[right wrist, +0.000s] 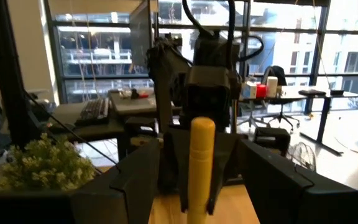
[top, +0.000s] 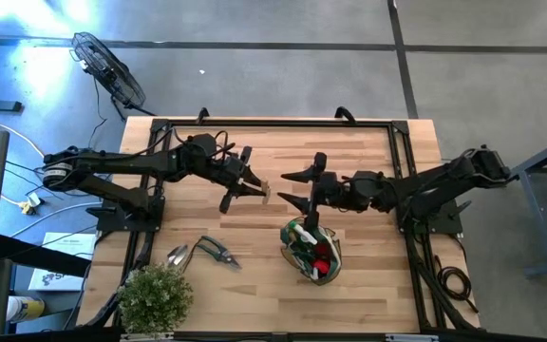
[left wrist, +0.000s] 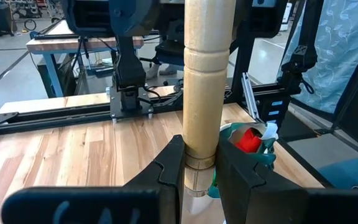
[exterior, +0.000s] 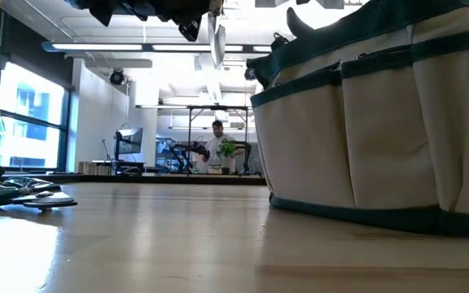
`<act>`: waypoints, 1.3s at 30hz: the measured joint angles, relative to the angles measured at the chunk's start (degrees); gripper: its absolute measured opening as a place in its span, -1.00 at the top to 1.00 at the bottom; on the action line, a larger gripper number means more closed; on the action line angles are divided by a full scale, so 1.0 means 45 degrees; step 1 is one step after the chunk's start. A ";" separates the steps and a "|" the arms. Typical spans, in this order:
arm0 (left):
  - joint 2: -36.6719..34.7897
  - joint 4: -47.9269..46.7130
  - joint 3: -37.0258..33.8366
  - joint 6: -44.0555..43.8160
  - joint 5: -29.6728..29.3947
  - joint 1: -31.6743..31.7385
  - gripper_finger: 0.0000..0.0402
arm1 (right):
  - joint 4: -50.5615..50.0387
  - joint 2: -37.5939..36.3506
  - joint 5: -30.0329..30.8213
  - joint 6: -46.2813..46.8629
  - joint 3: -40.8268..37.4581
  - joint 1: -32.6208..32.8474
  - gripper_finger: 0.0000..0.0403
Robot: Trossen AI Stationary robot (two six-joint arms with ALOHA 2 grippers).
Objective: Pick & Place Garden tools in Gardening bag
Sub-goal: Put the top brown trowel into the green gardening bag
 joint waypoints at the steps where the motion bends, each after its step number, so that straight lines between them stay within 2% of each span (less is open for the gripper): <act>1: 0.0000 0.0000 0.0000 0.0000 0.0005 0.0000 0.73 | -0.0151 0.0013 0.0018 0.0011 0.0053 -0.0011 -0.03; 11: 0.0000 -0.0117 0.0000 0.0010 0.0000 0.0000 0.73 | -0.1303 0.0019 -0.0063 0.0377 0.0539 -0.0071 -0.03; 27: 0.0131 0.0180 0.0015 0.0019 -0.0013 0.0000 0.73 | -0.1517 0.0019 -0.0755 0.1226 0.0551 -0.0434 -0.03; 39: 0.0136 0.0250 0.0015 -0.0012 -0.0105 0.0000 0.73 | -0.2228 0.1354 -0.1173 0.1063 0.1682 -0.0551 -0.03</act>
